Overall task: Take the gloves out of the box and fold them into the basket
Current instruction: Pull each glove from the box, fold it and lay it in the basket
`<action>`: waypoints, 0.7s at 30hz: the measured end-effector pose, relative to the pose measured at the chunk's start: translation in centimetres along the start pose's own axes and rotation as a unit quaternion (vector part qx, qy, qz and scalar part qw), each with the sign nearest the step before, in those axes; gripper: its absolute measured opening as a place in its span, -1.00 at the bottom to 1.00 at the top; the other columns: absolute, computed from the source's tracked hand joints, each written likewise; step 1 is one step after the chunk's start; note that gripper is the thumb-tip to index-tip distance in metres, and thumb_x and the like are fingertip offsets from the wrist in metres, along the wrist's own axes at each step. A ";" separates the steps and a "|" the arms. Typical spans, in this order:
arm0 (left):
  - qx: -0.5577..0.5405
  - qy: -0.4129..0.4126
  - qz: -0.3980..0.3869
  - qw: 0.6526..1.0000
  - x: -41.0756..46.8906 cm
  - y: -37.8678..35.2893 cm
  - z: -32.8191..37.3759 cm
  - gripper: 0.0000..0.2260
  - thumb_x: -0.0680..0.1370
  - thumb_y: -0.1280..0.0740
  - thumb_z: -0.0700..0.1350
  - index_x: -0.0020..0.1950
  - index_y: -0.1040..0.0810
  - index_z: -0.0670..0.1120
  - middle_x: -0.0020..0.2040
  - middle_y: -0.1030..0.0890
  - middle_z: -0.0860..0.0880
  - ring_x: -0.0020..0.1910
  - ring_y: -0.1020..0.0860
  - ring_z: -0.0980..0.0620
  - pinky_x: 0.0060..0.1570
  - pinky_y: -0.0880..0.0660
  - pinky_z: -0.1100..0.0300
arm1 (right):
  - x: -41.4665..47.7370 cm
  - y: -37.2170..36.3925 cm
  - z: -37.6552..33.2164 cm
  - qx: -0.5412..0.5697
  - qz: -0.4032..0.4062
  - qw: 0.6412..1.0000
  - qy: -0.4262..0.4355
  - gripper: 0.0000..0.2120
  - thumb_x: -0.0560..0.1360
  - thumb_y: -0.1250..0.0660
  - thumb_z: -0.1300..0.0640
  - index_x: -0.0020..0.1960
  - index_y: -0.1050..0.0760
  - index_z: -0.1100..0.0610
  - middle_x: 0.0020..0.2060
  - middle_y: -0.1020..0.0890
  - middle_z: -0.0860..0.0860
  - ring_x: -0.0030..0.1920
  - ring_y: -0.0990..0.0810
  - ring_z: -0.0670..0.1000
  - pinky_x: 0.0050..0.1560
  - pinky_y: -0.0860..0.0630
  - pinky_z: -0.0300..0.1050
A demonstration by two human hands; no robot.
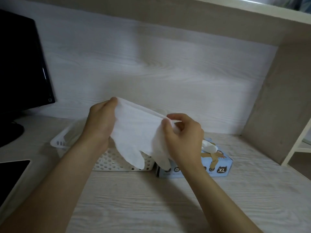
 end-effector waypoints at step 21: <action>0.614 -0.081 0.084 0.781 2.6 4.1 -0.2 -0.77 0.51 -0.37 -0.19 0.14 -0.57 0.02 0.34 -0.39 -0.17 0.30 -0.32 -0.28 0.25 -0.33 -0.12 | 5.3 -10.8 -2.0 -0.333 -0.149 0.924 0.114 -0.81 0.66 -0.30 0.05 0.18 -0.67 -0.05 0.11 -0.56 0.05 0.16 -0.51 0.19 0.16 -0.35 0.04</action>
Point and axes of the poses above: each hand's wrist, its own x-axis towards the middle knuckle, its own y-axis out of the back of the hand, z = x × y, the point moved 7 cm from there along x, towards the middle knuckle
